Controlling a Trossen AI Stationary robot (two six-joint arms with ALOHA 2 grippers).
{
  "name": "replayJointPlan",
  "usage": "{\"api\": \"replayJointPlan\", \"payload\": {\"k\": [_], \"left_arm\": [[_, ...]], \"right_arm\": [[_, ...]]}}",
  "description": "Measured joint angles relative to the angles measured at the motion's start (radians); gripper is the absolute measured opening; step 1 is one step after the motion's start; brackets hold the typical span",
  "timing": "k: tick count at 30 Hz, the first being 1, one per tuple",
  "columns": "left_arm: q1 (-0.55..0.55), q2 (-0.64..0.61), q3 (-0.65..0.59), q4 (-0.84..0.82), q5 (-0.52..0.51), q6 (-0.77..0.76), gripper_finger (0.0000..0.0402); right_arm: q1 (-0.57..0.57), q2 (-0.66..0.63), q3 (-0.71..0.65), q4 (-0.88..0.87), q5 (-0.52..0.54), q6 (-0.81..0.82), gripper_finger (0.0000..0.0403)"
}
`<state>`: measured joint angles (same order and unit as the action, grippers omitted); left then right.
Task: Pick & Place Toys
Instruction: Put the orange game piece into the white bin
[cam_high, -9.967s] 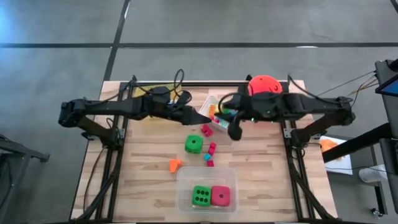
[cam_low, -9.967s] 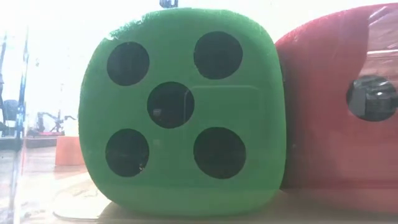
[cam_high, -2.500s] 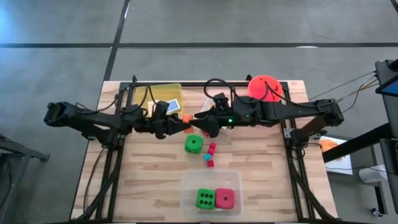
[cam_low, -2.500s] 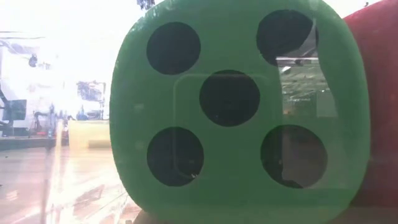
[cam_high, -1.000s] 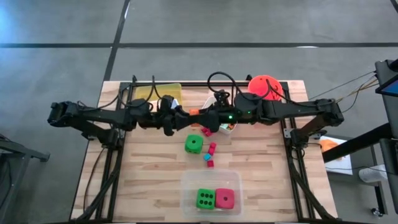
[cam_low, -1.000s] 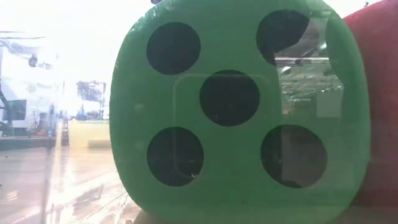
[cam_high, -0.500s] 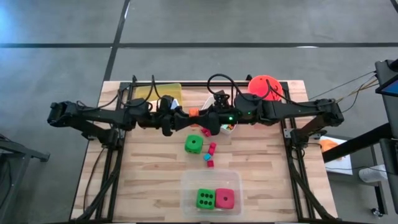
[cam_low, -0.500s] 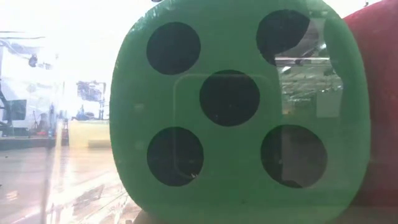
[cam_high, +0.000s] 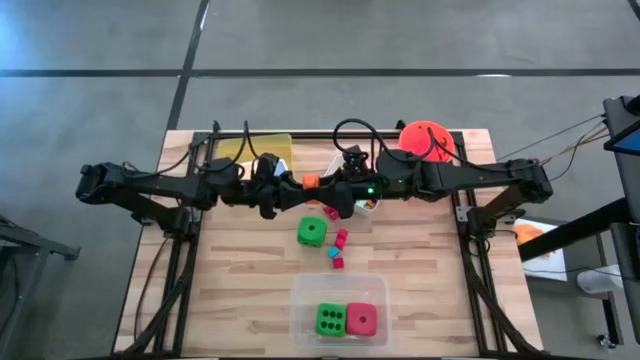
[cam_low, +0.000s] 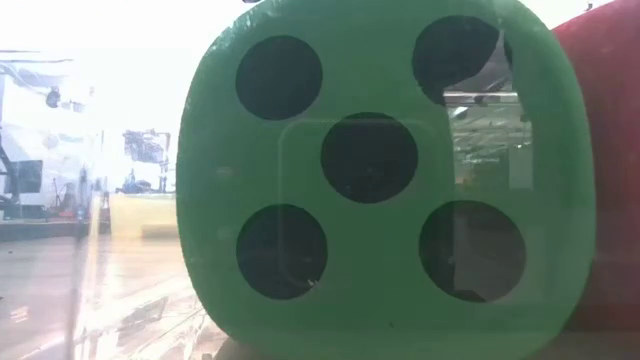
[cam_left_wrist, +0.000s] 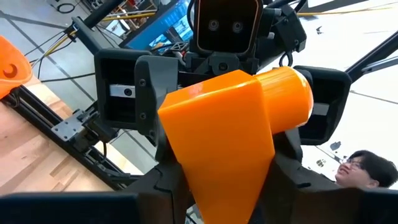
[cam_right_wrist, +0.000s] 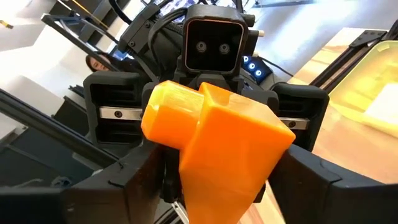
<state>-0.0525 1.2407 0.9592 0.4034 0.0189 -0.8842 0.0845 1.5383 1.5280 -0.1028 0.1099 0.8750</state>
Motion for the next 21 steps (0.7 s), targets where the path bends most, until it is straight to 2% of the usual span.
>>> {"api": "replayJointPlan", "payload": {"k": [6,11,21], "left_arm": [[0.000,0.003,0.000,0.019,0.002,-0.010,0.0131],[0.000,0.004,-0.001,0.020,0.004,-0.010,0.0131],[0.000,0.003,-0.001,0.029,0.004,0.047,0.0130]], "right_arm": [[-0.001,0.002,0.000,0.016,-0.014,-0.008,0.0300],[0.000,-0.003,0.000,0.017,-0.016,-0.004,0.0333],[0.000,-0.023,0.000,0.031,-0.005,0.070,0.0344]]}}
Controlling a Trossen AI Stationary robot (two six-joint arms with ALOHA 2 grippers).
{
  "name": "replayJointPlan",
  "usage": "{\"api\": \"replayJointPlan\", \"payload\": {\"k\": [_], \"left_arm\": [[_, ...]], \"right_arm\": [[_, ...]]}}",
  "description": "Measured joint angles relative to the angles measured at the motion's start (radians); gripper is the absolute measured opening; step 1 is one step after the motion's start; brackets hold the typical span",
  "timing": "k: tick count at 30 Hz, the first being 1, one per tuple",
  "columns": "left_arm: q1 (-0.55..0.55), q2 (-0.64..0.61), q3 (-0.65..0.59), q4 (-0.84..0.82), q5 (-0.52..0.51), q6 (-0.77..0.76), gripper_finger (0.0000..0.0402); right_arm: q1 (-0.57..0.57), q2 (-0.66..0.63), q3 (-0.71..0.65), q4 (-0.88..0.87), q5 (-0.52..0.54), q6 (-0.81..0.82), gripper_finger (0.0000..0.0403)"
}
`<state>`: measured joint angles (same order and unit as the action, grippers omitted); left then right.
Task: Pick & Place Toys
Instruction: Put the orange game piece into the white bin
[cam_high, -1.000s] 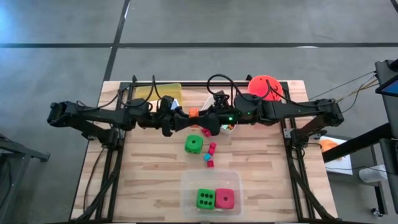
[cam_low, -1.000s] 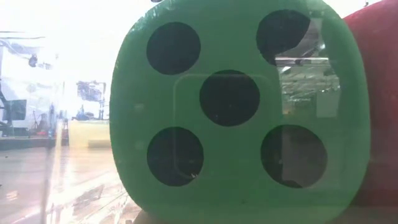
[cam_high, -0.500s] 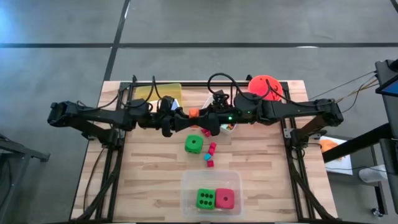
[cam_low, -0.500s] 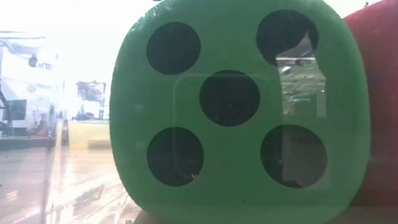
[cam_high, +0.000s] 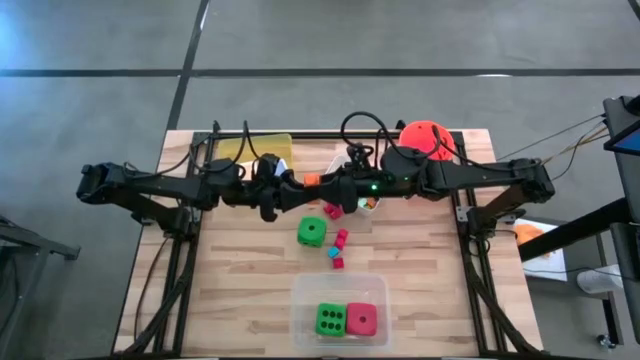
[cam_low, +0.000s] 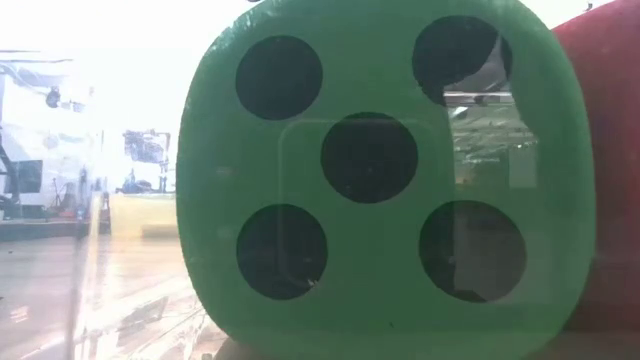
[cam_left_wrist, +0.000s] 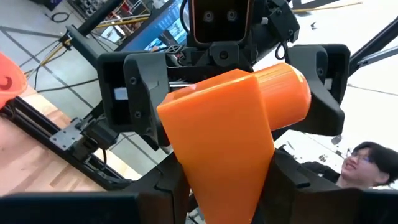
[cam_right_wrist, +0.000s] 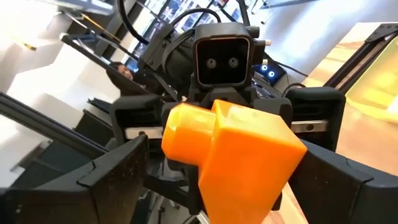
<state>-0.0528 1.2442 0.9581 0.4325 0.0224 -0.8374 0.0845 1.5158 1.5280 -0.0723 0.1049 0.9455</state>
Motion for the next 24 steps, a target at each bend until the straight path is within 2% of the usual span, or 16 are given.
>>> {"api": "replayJointPlan", "payload": {"k": [11,14,19,24], "left_arm": [[0.000,-0.002,0.000,-0.003,-0.004,0.083,0.0130],[0.000,-0.002,0.000,-0.004,-0.004,0.083,0.0130],[0.000,-0.003,0.000,-0.002,-0.002,0.087,0.0129],[0.000,-0.002,0.000,-0.006,-0.001,0.086,0.0129]], "right_arm": [[0.000,0.004,0.000,0.028,0.033,0.026,0.0343],[-0.004,0.004,0.000,0.022,0.033,0.023,0.0323],[-0.004,0.010,0.001,0.028,0.033,0.025,0.0263],[-0.004,0.011,0.001,0.029,0.032,0.020,0.0262]]}}
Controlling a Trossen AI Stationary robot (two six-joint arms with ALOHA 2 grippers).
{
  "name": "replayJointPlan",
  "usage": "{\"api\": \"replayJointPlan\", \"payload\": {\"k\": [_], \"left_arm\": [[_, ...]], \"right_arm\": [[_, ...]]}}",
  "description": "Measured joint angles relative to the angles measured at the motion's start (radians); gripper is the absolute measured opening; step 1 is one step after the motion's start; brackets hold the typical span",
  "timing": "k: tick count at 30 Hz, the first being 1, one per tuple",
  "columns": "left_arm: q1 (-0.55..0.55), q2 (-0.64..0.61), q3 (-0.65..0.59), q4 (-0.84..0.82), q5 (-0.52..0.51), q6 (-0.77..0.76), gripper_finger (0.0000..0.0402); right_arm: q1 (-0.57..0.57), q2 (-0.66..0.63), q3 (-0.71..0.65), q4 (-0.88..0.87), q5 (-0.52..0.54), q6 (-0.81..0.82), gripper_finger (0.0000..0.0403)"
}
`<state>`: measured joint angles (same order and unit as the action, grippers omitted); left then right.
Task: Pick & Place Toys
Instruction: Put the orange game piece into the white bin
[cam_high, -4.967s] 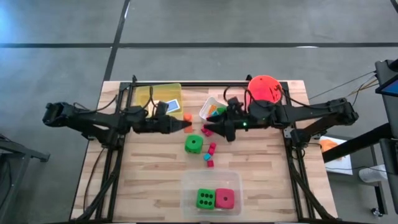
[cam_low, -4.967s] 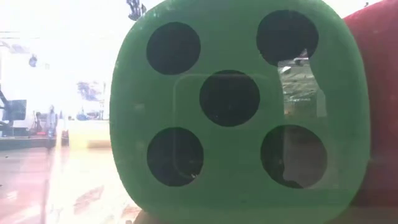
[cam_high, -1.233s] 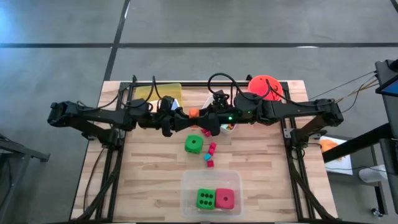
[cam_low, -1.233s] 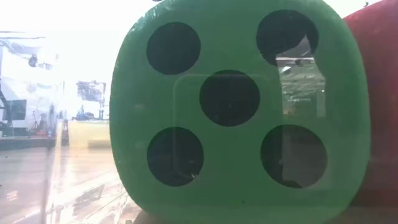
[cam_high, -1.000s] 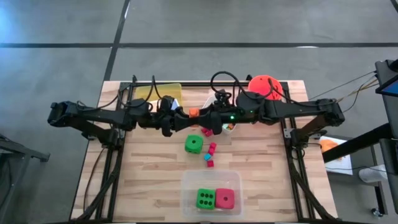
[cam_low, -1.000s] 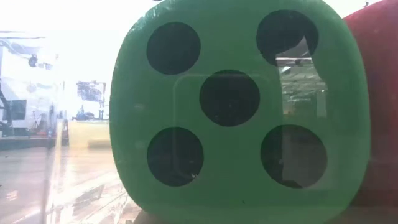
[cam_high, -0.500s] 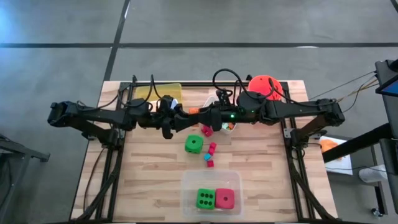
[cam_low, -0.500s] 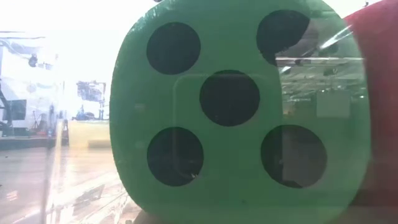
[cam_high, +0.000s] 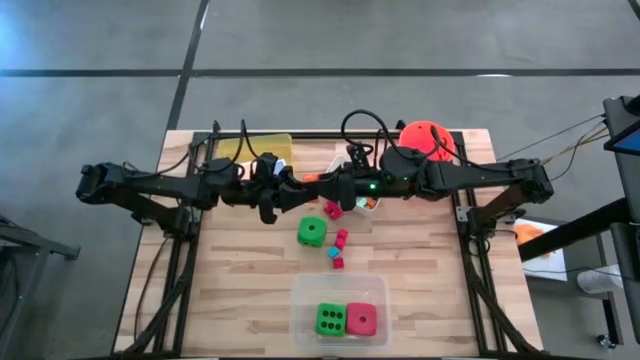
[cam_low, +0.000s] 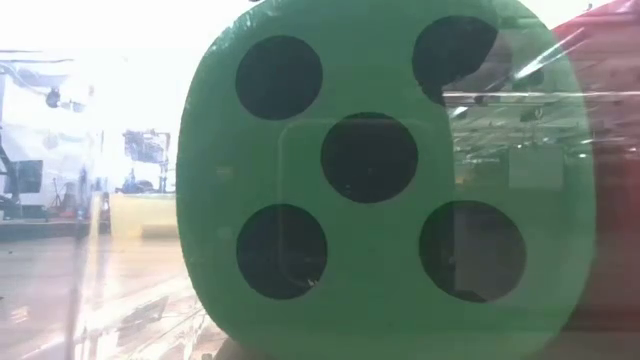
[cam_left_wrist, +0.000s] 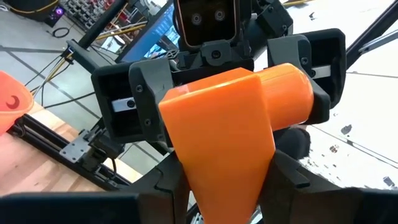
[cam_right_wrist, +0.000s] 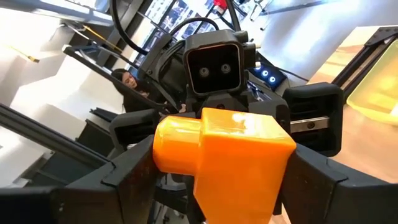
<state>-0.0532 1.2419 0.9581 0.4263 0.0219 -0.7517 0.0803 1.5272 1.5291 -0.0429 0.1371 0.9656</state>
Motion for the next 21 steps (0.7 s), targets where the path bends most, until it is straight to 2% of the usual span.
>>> {"api": "replayJointPlan", "payload": {"k": [4,13,17,21], "left_arm": [[0.000,0.000,0.000,-0.001,0.002,-0.023,0.0139],[0.000,0.003,-0.003,-0.014,0.016,-0.144,0.0319],[0.000,0.003,-0.003,-0.017,0.036,-0.152,0.0367],[0.000,0.003,-0.003,-0.045,0.075,-0.192,0.0393]], "right_arm": [[0.000,0.000,0.000,-0.003,-0.004,-0.003,0.0262],[-0.001,-0.002,0.003,0.000,-0.003,-0.031,0.0253],[-0.001,0.000,0.003,-0.003,-0.006,-0.052,0.0253],[-0.018,-0.011,0.002,-0.046,-0.032,-0.083,0.0253]]}}
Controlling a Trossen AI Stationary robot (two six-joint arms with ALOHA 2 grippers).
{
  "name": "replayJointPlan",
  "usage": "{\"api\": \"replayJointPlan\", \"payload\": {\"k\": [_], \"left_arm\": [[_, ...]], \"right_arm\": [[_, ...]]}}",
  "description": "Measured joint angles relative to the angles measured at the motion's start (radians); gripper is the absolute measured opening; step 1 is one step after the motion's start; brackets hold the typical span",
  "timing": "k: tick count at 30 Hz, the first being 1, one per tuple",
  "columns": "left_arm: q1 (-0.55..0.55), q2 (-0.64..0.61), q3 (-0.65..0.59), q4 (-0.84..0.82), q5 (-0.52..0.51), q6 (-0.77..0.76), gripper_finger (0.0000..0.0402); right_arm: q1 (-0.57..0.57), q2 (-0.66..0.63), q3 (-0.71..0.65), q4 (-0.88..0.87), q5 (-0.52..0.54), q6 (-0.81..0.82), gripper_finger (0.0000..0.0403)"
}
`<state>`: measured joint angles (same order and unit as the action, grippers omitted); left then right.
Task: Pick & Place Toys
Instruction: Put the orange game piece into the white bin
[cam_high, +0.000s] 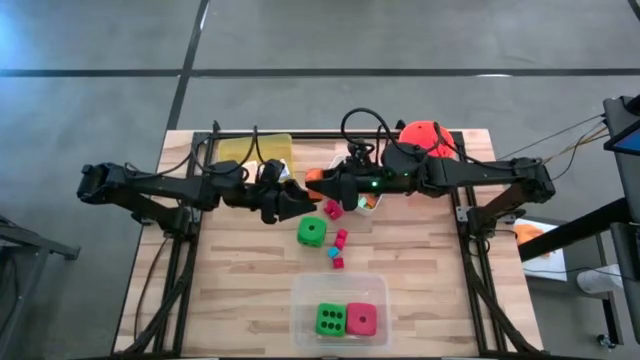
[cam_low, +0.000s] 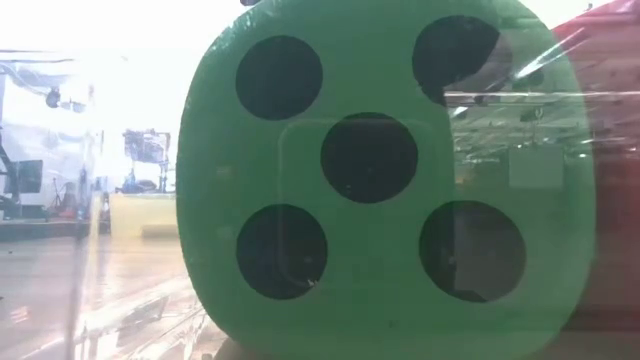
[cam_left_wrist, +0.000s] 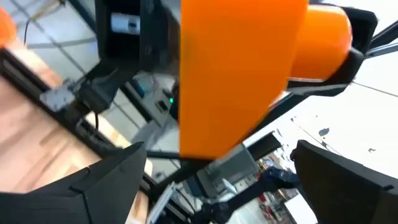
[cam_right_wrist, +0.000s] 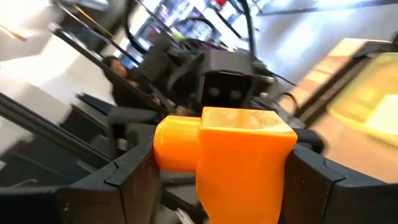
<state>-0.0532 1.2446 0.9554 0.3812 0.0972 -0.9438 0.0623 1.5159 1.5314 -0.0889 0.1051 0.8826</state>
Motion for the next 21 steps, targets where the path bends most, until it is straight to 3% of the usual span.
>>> {"api": "replayJointPlan", "payload": {"k": [14,21], "left_arm": [[0.000,-0.020,0.001,-0.355,0.008,-0.141,0.0392],[0.000,-0.021,0.001,-0.693,-0.001,-0.256,0.0392]], "right_arm": [[-0.115,-0.083,0.001,-0.435,-0.054,-0.184,0.0253],[-0.179,-0.069,-0.018,-0.756,0.060,-0.310,0.0253]]}}
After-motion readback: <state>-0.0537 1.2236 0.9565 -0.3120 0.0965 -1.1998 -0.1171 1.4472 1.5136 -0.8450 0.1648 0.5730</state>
